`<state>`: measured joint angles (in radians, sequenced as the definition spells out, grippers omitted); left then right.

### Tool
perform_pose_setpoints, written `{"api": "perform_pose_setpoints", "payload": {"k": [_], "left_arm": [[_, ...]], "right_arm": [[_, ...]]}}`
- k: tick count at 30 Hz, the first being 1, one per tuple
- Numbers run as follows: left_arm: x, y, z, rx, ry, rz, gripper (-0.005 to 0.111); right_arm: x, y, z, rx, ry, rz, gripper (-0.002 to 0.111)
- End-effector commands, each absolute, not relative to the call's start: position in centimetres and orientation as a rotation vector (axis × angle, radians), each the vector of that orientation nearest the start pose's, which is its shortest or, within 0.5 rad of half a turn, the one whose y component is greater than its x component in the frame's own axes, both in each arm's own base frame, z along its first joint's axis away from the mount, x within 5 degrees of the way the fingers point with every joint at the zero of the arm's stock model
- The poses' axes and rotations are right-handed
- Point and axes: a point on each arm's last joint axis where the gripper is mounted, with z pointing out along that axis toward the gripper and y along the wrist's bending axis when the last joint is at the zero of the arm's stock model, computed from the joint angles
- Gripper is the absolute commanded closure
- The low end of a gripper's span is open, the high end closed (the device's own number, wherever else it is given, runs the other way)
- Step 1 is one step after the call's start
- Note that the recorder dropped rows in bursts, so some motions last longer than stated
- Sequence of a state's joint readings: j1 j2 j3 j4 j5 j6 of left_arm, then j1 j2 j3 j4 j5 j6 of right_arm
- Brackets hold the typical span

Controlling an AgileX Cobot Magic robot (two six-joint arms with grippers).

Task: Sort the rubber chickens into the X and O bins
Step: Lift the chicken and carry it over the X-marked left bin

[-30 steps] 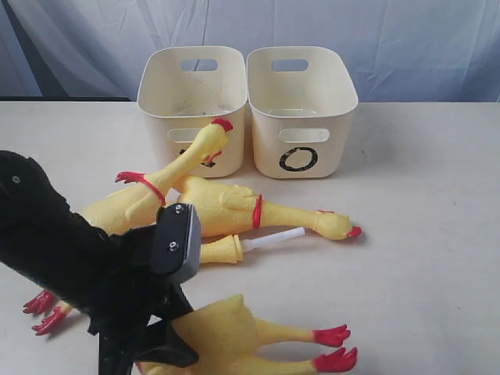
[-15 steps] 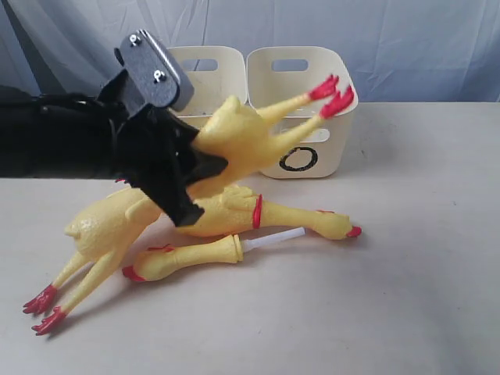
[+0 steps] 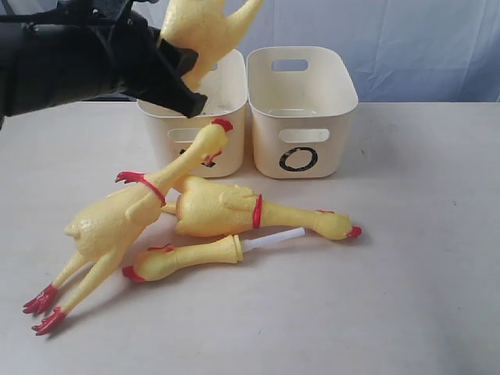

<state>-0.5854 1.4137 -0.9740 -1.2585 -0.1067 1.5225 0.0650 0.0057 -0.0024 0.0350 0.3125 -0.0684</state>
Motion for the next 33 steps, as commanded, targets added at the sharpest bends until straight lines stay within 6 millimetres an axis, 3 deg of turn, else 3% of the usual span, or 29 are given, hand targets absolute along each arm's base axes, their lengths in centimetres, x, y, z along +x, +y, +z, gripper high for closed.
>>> {"api": "perform_pose_setpoints", "payload": {"k": [1, 10, 17, 25, 33], "left_arm": [[29.5, -17.9, 31.2, 0.641, 1.767, -0.086, 0.107], [33.8, -19.3, 28.3, 0.582, 1.816, 0.046, 0.107], [37.5, -17.6, 26.8, 0.336, 1.887, 0.005, 0.107], [40.2, -16.5, 25.9, 0.369, 1.917, -0.035, 0.107], [41.8, -17.0, 23.7, 0.447, 1.953, -0.058, 0.107]], "right_arm": [[5.4, 0.4, 18.6, -0.093, 1.787, 0.027, 0.109], [5.4, 0.4, 18.6, -0.093, 1.787, 0.027, 0.109], [5.4, 0.4, 18.6, -0.093, 1.787, 0.027, 0.109], [5.4, 0.4, 18.6, -0.093, 1.787, 0.027, 0.109], [5.4, 0.4, 18.6, -0.093, 1.787, 0.027, 0.109]]}}
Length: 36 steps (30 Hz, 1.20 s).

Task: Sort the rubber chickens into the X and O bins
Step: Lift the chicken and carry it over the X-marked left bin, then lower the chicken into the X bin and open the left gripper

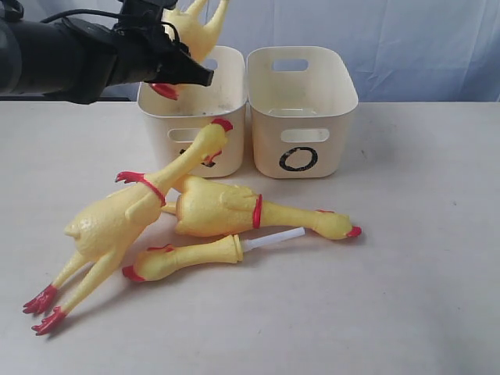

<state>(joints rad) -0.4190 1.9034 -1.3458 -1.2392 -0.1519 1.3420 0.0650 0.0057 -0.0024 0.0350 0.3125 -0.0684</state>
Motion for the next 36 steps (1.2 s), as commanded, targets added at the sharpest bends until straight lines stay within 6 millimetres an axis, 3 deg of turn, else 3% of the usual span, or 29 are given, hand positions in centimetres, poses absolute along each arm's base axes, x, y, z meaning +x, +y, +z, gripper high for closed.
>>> {"api": "perform_pose_setpoints", "payload": {"k": [1, 16, 25, 33, 36], "left_arm": [[42.0, -16.9, 23.6, 0.438, 1.952, -0.038, 0.107], [42.5, -16.9, 21.6, 0.436, 1.988, -0.006, 0.105], [42.5, -16.8, 21.6, 0.432, 1.986, -0.001, 0.071], [42.5, -16.8, 21.6, 0.432, 1.986, -0.001, 0.058], [42.6, -16.7, 21.6, 0.411, 1.984, 0.011, 0.048]], "right_arm": [[5.4, 0.4, 18.6, -0.093, 1.787, 0.027, 0.109], [5.4, 0.4, 18.6, -0.091, 1.787, 0.03, 0.109], [5.4, 0.4, 18.6, -0.091, 1.787, 0.03, 0.109], [5.4, 0.4, 18.6, -0.091, 1.787, 0.03, 0.109], [5.4, 0.4, 18.6, -0.091, 1.787, 0.03, 0.109]]}}
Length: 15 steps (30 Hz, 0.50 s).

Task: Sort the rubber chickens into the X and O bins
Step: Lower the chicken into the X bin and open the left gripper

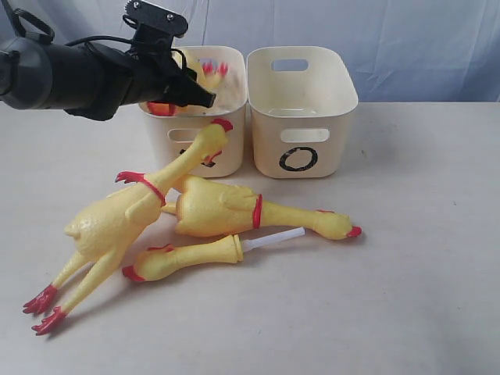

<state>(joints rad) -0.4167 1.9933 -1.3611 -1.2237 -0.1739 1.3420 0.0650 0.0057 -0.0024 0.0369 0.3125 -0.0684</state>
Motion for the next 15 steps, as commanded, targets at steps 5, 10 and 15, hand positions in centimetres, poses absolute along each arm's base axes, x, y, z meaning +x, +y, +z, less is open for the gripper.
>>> {"api": "perform_pose_setpoints", "payload": {"k": [5, 10, 15], "left_arm": [[42.67, -16.29, 21.73, 0.344, 1.986, 0.031, 0.039], [42.66, -16.33, 21.72, 0.351, 1.986, 0.029, 0.039], [42.52, -16.27, 22.44, 0.347, 1.97, 0.027, 0.039]], "right_arm": [[5.41, 0.43, 18.56, -0.091, 1.787, 0.03, 0.109], [5.41, 0.43, 18.56, -0.091, 1.787, 0.03, 0.109], [5.41, 0.43, 18.56, -0.091, 1.787, 0.03, 0.109]]}}
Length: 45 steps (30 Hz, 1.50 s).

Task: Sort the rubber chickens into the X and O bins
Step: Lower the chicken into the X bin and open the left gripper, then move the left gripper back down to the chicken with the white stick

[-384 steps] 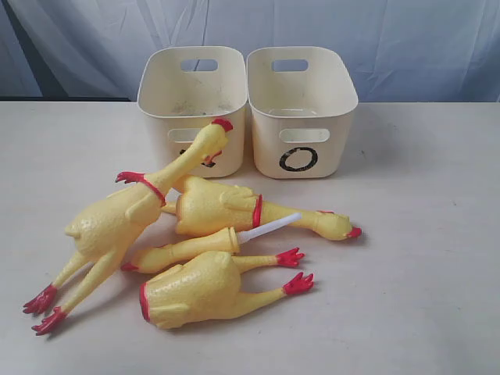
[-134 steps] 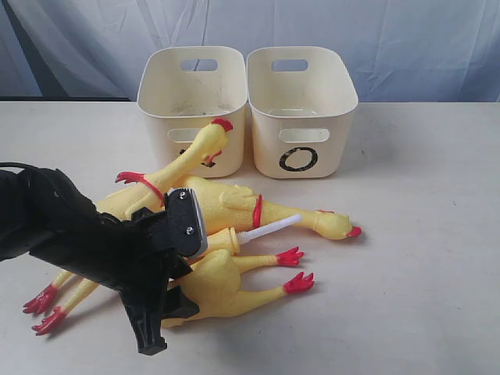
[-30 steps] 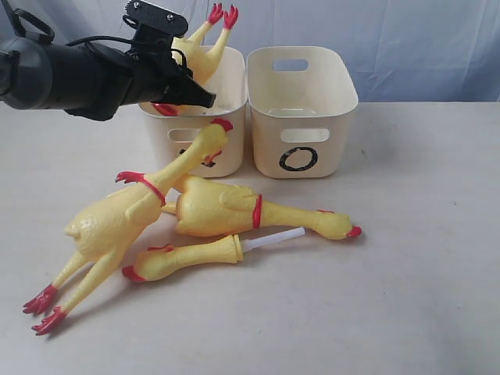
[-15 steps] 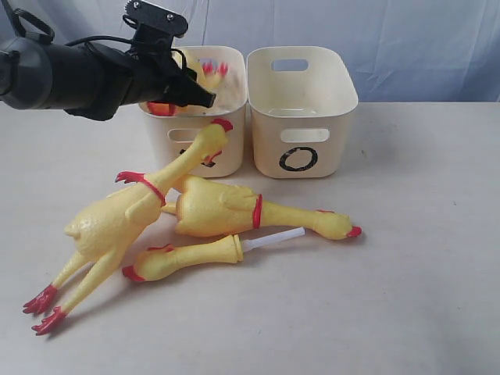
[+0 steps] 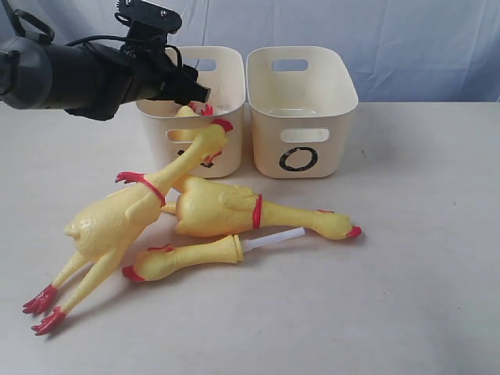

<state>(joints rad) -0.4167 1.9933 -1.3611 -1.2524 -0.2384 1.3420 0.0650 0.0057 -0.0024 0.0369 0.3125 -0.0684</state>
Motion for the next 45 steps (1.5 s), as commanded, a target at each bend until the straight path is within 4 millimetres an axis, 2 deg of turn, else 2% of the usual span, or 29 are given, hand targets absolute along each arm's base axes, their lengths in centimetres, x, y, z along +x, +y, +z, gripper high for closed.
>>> {"api": "perform_pose_setpoints", "payload": {"k": [1, 6, 10, 13, 16, 17, 22, 25, 30, 36, 38, 42, 45], "left_arm": [[42.4, -16.2, 22.9, 0.344, 1.96, 0.024, 0.039], [41.5, -16.0, 26.5, 0.327, 1.892, -0.011, 0.04], [40.3, -15.9, 29.4, 0.34, 1.838, -0.071, 0.045], [39.1, -16.0, 31.6, 0.376, 1.8, -0.134, 0.051], [38.0, -15.8, 33.0, 0.397, 1.773, -0.153, 0.057], [37.4, -15.5, 33.2, 0.43, 1.762, -0.127, 0.064], [34.4, -14.1, 33.6, 0.474, 1.745, -0.067, 0.097], [32.4, -13.2, 33.9, 0.5, 1.735, -0.044, 0.107], [28.5, -11.5, 34.2, 0.493, 1.725, -0.045, 0.107], [24.6, -10.4, 33.1, 0.539, 1.744, -0.103, 0.107], [23.4, -10.7, 32.3, 0.617, 1.768, -0.174, 0.107], [20.7, -12.6, 30.4, 1.011, 1.806, -0.388, 0.107], [20.3, -13.0, 29.8, 1.096, 1.825, -0.433, 0.104]], "right_arm": [[5.4, 0.4, 18.6, -0.091, 1.787, 0.03, 0.109], [5.4, 0.4, 18.6, -0.091, 1.787, 0.03, 0.109], [5.4, 0.4, 18.6, -0.093, 1.787, 0.028, 0.109], [5.4, 0.4, 18.6, -0.093, 1.787, 0.028, 0.109], [5.4, 0.4, 18.6, -0.093, 1.787, 0.028, 0.109], [5.4, 0.4, 18.6, -0.093, 1.787, 0.028, 0.109], [5.4, 0.4, 18.6, -0.094, 1.787, 0.026, 0.109], [5.4, 0.4, 18.6, -0.094, 1.787, 0.026, 0.109], [5.4, 0.4, 18.6, -0.094, 1.787, 0.026, 0.109], [5.4, 0.4, 18.6, -0.094, 1.787, 0.026, 0.109], [5.4, 0.4, 18.6, -0.094, 1.787, 0.026, 0.109], [5.4, 0.4, 18.6, -0.094, 1.787, 0.026, 0.109], [5.4, 0.4, 18.6, -0.092, 1.787, 0.029, 0.109]]}}
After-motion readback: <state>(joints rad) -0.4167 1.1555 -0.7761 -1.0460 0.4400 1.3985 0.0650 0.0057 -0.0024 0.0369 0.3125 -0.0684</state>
